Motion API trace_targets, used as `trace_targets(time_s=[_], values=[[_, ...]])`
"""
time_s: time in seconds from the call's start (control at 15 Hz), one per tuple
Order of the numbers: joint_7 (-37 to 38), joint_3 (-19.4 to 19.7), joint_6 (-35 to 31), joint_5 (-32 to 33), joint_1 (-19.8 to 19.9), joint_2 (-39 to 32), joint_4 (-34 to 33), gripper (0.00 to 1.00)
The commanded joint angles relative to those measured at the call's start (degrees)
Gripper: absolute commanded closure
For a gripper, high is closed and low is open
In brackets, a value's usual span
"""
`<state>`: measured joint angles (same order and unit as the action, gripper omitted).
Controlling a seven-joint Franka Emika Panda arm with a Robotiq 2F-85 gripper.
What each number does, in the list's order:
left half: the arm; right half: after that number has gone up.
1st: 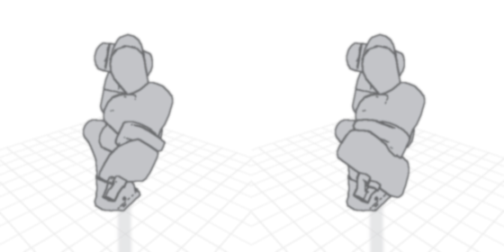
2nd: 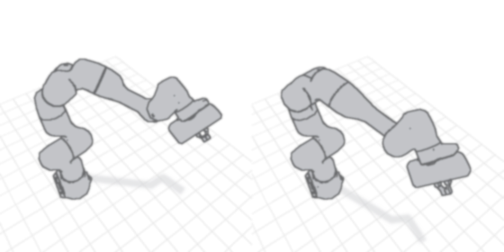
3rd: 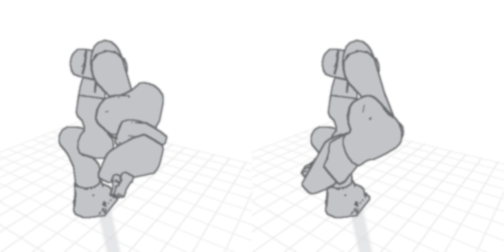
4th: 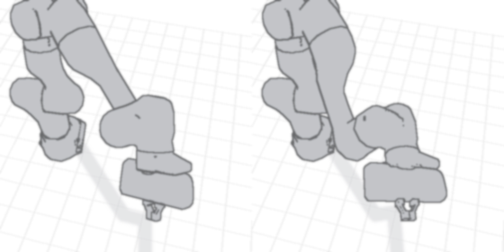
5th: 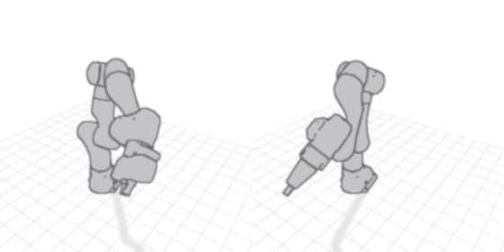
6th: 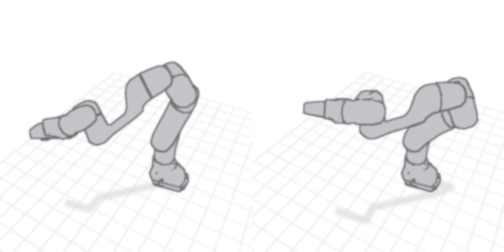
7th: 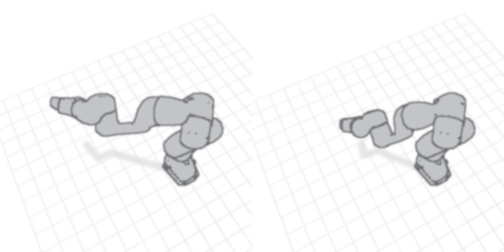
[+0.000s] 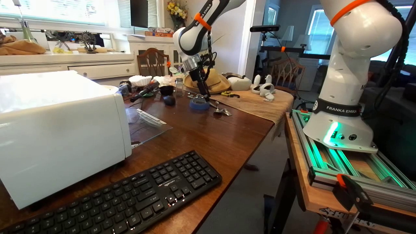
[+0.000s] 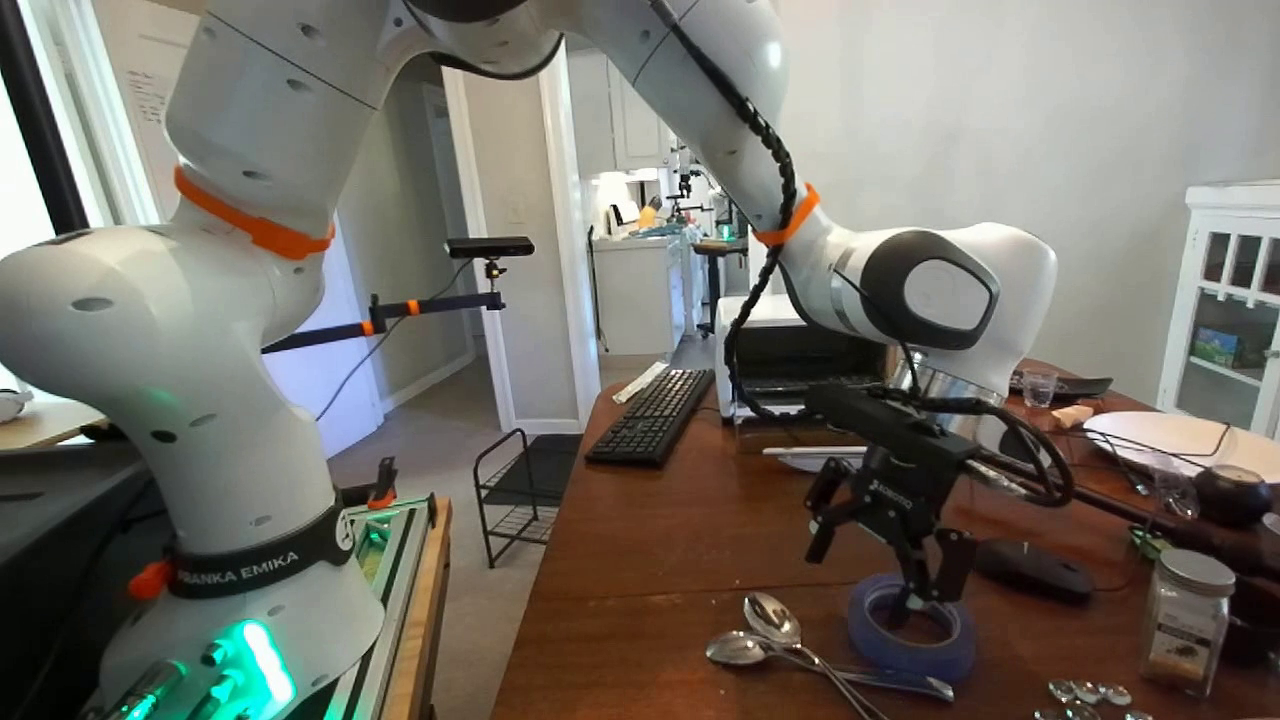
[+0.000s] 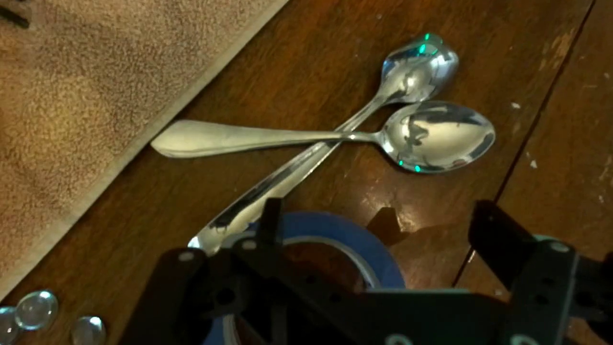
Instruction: Put the blue masking tape in the oven then close the oven door.
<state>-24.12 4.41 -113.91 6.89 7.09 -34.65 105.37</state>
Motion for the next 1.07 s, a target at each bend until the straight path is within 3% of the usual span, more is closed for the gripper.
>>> trace_targets(time_s=[0.0,0.53,0.6,0.73,1.0], values=[[2.2,-1.4,2.8,1.5,-0.4,-3.6,-5.6,0.00],[2.0,-2.7,5.6,1.8,-0.6,-9.1,-11.2,0.03],[1.9,-2.8,5.9,1.8,-0.5,-9.5,-11.6,0.27],[1.9,-2.8,6.5,1.8,-0.5,-10.1,-12.4,0.32],[1.9,-2.8,7.2,1.9,-0.4,-10.9,-13.6,0.65]])
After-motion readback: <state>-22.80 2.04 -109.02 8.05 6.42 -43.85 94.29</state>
